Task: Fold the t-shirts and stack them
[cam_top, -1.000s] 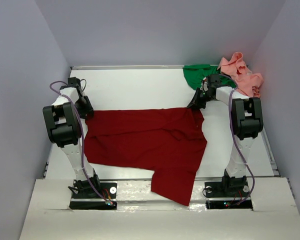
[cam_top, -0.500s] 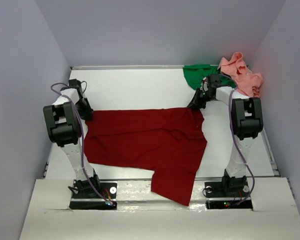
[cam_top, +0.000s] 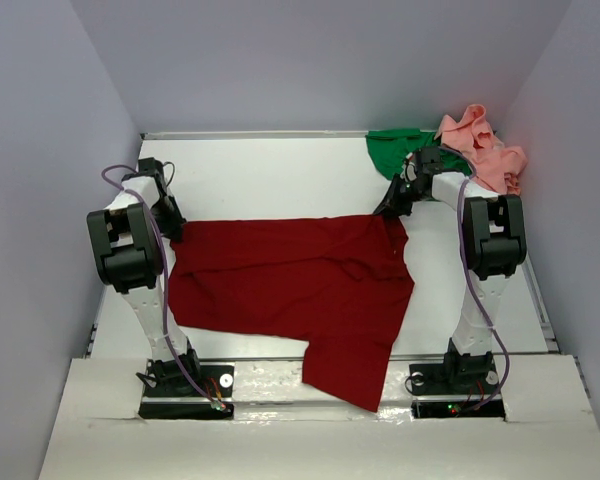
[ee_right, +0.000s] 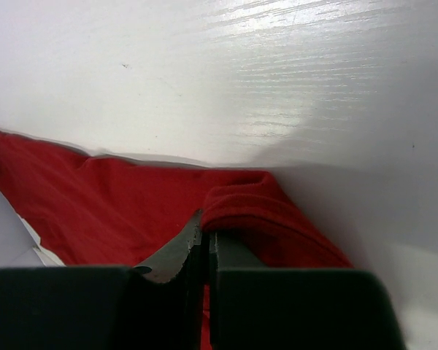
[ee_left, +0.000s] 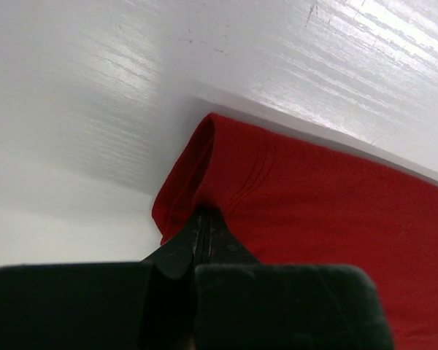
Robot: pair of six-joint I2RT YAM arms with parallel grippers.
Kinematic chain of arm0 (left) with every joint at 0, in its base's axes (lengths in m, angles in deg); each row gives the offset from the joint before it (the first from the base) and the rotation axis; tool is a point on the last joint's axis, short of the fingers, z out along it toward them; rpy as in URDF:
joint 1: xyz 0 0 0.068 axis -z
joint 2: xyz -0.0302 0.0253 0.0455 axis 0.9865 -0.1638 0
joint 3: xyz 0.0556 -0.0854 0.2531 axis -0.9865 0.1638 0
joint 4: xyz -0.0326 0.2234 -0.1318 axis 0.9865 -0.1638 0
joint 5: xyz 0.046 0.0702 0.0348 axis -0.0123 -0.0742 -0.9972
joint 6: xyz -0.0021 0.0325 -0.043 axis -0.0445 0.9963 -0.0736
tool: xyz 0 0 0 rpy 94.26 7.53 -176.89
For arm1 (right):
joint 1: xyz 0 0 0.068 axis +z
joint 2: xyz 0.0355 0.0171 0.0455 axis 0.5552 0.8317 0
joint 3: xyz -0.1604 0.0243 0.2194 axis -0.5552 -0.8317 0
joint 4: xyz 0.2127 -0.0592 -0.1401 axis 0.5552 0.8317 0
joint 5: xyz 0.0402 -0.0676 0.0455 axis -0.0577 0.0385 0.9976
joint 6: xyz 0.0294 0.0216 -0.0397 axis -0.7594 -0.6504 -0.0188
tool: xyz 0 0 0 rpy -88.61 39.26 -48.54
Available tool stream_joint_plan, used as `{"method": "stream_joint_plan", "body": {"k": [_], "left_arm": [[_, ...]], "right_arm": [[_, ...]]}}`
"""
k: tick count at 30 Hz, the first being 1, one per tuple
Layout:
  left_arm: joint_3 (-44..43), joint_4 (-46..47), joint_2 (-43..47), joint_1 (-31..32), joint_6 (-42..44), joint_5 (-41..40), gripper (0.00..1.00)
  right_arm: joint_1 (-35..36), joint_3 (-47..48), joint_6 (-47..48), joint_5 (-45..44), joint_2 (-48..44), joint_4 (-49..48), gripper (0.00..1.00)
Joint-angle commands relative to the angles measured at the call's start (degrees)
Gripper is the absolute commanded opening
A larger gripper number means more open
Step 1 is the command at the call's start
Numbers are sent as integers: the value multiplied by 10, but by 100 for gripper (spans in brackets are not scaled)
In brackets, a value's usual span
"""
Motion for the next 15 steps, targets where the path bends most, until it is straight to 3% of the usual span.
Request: {"method": "stream_joint_plan", "body": {"k": [1,15], "left_arm": [[-27,-17,0,0,4,-19,0],[-187,-48,-8,-1,-9,-42,0]], "right_arm": [[2,28,1,-4,0,-12,0],[2,30,2,-3,3,-9,0]]}}
